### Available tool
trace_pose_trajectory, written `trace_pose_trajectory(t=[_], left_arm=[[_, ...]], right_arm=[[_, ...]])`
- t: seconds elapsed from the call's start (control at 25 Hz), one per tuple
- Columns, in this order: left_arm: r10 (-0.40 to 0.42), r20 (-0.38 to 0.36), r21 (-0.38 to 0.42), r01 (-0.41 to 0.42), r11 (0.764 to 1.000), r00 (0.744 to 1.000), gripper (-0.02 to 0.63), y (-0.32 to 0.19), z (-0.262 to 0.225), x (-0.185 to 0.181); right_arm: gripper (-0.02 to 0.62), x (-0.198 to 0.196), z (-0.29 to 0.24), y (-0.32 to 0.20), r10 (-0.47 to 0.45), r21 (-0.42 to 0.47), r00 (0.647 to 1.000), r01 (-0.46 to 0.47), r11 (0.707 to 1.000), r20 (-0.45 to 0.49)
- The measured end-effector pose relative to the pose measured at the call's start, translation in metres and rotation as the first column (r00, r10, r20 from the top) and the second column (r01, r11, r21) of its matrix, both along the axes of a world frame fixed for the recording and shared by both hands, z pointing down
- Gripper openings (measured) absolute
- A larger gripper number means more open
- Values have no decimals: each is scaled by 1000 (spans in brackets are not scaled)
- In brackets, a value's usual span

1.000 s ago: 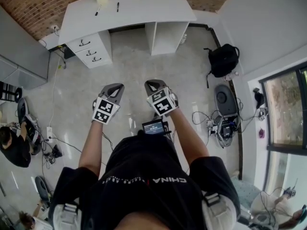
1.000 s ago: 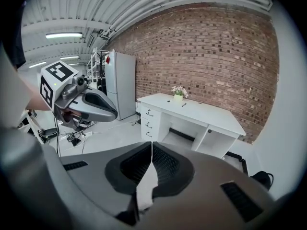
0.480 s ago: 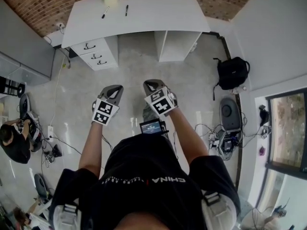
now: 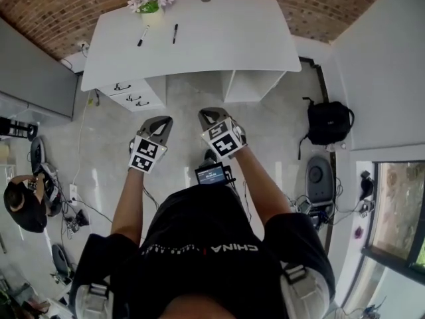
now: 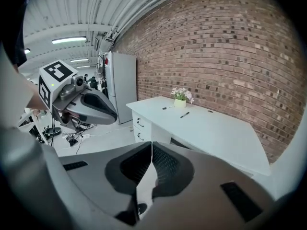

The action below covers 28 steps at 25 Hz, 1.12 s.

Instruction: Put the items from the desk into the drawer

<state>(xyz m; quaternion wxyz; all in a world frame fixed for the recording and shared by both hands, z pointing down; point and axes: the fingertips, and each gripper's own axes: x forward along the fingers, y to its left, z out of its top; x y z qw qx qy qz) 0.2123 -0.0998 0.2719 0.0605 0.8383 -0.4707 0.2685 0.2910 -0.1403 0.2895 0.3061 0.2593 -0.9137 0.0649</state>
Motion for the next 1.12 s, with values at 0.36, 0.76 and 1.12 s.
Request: trace_pose_trajectory(t=[0.36,0.76,1.12], left_arm=[[-27,10,13,27,1000,1000,12,-127,-13,-4],[-36,27,5,36,999,999,12,-176,-12,-12],[19,38,-2,-19,1000,999,12,-181,-13,-41]], right_arm=[[17,-15,-9,-121,-50,-2,999,50,999,2],[17,-30,2,-169,-78,-35,997,78,996,3],[17,-61,-2,-174,-29,-24,1000,29,999,7]])
